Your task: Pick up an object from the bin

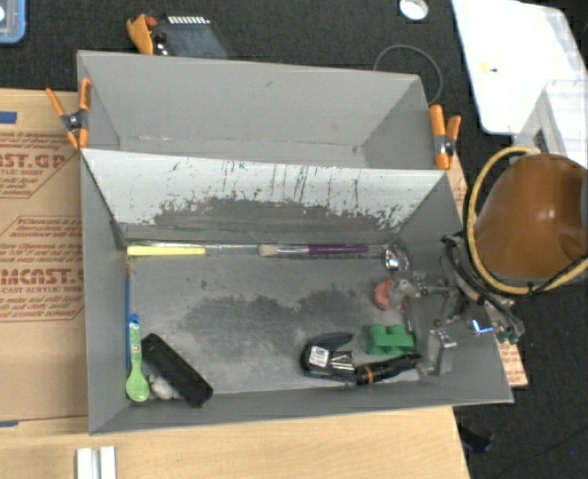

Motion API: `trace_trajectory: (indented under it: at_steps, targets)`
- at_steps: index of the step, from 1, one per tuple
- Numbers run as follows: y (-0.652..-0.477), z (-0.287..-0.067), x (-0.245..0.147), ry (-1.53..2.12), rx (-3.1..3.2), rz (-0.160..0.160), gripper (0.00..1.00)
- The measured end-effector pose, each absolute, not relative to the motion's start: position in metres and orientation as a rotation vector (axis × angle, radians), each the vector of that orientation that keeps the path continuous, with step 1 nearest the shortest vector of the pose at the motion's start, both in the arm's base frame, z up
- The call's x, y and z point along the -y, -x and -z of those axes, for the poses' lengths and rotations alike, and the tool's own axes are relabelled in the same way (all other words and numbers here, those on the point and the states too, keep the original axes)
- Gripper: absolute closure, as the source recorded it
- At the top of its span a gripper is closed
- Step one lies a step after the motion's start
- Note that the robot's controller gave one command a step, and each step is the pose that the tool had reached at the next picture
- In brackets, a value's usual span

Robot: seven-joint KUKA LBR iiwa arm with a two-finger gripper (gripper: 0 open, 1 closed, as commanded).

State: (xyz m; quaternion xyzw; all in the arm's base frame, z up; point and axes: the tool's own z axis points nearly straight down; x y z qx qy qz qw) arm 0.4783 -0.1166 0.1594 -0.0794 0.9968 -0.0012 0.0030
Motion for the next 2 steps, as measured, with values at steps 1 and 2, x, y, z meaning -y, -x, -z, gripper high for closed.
trace_trajectory:
  at_steps: [1,2]
  targets:
    - [-0.482,-0.148,0.113,0.352,-3.118,-0.001,0.00]
    - [-0.488,-0.071,0.125,0.084,-3.132,0.000,0.00]
